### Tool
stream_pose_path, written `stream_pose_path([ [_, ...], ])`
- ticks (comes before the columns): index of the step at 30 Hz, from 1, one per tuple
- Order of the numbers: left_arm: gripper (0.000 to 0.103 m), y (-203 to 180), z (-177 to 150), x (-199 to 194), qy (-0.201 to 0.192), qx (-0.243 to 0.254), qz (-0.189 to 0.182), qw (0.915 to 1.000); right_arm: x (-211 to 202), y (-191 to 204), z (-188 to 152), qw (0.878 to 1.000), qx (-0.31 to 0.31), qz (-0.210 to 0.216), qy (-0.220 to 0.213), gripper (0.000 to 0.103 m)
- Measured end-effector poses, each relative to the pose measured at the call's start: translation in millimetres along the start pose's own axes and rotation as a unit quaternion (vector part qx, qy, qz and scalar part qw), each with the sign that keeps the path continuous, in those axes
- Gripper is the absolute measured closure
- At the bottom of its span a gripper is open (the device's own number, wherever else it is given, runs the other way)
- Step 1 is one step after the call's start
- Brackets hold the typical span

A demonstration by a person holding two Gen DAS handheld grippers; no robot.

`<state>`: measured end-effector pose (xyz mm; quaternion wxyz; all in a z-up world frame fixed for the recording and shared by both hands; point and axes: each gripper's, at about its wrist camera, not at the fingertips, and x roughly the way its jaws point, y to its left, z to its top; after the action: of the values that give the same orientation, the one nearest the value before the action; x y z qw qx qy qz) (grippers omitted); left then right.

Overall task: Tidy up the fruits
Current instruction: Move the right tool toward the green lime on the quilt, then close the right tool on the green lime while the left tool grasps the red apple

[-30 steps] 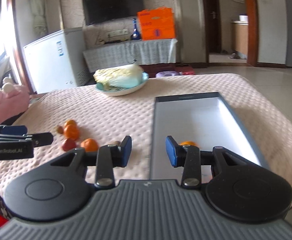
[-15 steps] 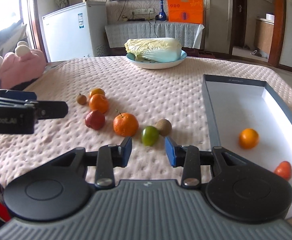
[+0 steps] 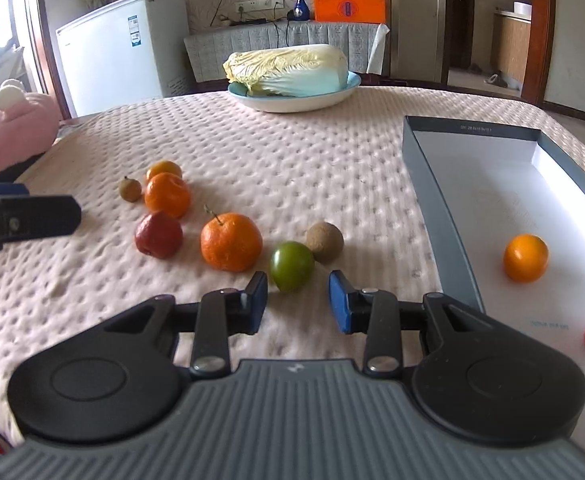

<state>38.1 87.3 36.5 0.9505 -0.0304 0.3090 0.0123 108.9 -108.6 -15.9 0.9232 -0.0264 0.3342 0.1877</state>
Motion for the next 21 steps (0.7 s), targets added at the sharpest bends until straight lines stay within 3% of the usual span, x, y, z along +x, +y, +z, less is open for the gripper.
stream_pose_path([
  [4,0.021,2.5,-1.8,3.0,0.004,0.002,0.002,1.0000,5.2,5.2,2.0,1.000,-0.001,-0.001,-0.004,0.066],
  [7,0.020,3.7,-3.4,6.6,0.008,0.006,0.005,0.9999,7.8,8.6,2.3,1.000,-0.013,-0.010,-0.008,0.074],
  [21,0.024,-16.0,-5.1,43.9,0.035,0.034,0.010,0.9988,-15.4,-1.6,-2.8,0.998,-0.041,0.030,0.022,0.075],
])
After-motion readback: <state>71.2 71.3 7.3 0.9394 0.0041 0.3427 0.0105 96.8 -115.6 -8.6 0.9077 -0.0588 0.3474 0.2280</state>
